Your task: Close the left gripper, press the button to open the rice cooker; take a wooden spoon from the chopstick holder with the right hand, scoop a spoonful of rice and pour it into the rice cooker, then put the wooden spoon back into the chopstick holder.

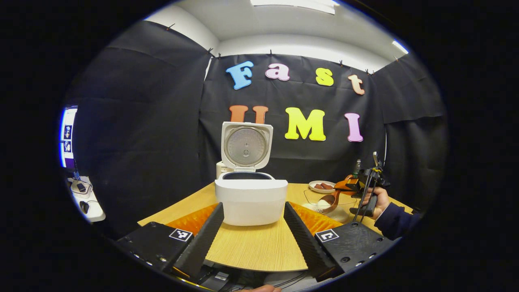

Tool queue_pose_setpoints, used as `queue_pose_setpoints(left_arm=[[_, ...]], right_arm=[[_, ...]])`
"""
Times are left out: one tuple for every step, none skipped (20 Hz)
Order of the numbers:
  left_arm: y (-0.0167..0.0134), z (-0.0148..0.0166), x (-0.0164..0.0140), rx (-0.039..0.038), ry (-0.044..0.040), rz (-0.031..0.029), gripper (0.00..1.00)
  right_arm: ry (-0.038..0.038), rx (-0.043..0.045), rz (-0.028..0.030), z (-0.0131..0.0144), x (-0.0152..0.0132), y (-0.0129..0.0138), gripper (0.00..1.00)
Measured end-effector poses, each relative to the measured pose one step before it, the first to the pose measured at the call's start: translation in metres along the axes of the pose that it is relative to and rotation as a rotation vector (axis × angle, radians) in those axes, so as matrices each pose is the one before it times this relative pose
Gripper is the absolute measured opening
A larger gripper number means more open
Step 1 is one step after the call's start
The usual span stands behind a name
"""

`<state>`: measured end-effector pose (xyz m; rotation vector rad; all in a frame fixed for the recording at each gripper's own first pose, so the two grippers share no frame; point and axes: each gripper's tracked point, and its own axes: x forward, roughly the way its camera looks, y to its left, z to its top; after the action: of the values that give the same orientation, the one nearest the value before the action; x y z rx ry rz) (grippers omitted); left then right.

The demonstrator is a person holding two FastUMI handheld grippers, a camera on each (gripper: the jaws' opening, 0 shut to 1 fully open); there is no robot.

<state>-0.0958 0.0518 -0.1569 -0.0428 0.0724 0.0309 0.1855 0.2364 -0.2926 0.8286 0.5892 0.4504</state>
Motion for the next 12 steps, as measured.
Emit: queue_pose_setpoints(left_arm=[[-0.00019,-0.00122,0.00047,0.00531,0.0062,0.00143,0.94],[0.00045,0.00249,0.00125,0.00885,-0.00074,0.00149,0.95],[-0.00166,0.00143,0.00198,0.00791,-0.00408,-0.00092,0.95],[-0.00223,0.00027,0.00146,0.00646,-0.00377,-0.00257,0.95],[-0.00011,0.00217,0.00009,0.00512,0.00041,-0.00113,0.95],[-0.00185,0.00076,0.00182,0.00472,0.0028,-0.00028,0.94],[-0.00103,0.00263,0.0036,0.00371,-0.00027,0.00046,0.94],[0.0001,0.00434,0.0018,0.00018,-0.0025,0.00211,0.94],[-0.00009,0.00379,0.00251,-0.00054,-0.00153,0.00117,0.94],[-0.00081,0.00207,0.00203,-0.00213,-0.00007,0.00234,0.95],[-0.00166,0.00298,0.00209,-0.00244,-0.00038,0.00012,0.95],[-0.00241,0.00198,0.00205,-0.00132,0.00134,-0.00452,0.94]], right_arm=[[-0.01194,0.03336,0.00977,0.00544,-0.00195,-0.00093,0.09],[-0.0053,0.05275,0.01219,0.0036,-0.00232,-0.00027,0.09],[-0.00564,0.0571,0.02166,0.00434,-0.0033,0.00315,0.09],[-0.00723,0.05494,0.02338,0.0054,-0.00219,0.00429,0.09],[-0.00921,0.05643,0.02228,0.00685,-0.00332,0.00379,0.09],[-0.00811,0.0594,0.01829,0.0067,-0.00252,0.00319,0.09],[-0.00893,0.06507,0.01774,0.00795,-0.00302,0.00369,0.09],[-0.01488,0.08093,0.02269,0.0085,-0.00232,0.0056,0.09],[-0.00508,0.06612,0.0173,0.00542,-0.00131,0.00512,0.09],[0.00917,0.04238,0.01229,0.00093,-0.00007,0.0048,0.08],[0.00151,0.01411,-0.00031,0.00086,-0.00132,0.00346,0.09],[-0.00573,-0.00547,-0.00074,0.00232,-0.00009,0.0042,0.08]])
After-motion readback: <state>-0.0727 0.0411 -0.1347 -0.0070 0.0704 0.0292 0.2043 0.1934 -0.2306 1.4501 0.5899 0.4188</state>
